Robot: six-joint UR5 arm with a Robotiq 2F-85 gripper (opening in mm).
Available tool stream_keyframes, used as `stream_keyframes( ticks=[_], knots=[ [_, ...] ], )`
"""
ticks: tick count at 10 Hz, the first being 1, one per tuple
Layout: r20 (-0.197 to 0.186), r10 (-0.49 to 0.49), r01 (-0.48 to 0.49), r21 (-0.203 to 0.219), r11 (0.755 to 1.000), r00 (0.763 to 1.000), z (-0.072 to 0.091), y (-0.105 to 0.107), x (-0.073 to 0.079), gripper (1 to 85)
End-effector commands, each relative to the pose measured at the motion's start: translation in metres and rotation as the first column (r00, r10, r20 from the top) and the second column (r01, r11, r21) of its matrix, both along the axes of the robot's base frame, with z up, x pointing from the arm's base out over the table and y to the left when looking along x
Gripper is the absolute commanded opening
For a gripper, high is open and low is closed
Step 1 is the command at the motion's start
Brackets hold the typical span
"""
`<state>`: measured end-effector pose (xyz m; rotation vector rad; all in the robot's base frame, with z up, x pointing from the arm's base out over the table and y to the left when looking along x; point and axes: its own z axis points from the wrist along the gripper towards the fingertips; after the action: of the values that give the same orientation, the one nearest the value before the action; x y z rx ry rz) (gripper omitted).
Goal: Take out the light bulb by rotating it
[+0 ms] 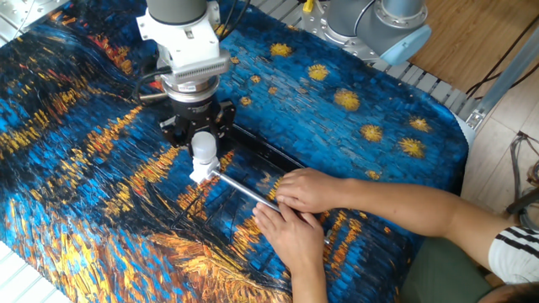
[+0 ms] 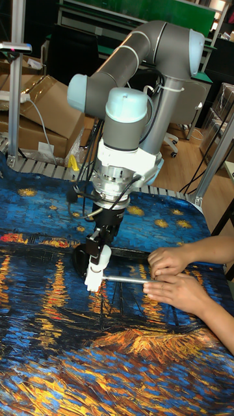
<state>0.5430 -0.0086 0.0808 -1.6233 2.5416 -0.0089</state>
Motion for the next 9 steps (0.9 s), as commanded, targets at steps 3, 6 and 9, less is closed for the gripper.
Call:
stream_keyframes(
  ticks=[3,6,9],
  knots=[
    [0.058,0.107,-0.106,-0.020,0.994,0.993,0.000,0.002,0.014,1.0],
    [0.087,0.176,-0.174,-0.032,0.984,0.981,0.004,0.001,0.019,1.0],
    [0.103,0.220,-0.216,-0.046,0.975,0.970,0.004,-0.003,0.022,1.0]
  ],
)
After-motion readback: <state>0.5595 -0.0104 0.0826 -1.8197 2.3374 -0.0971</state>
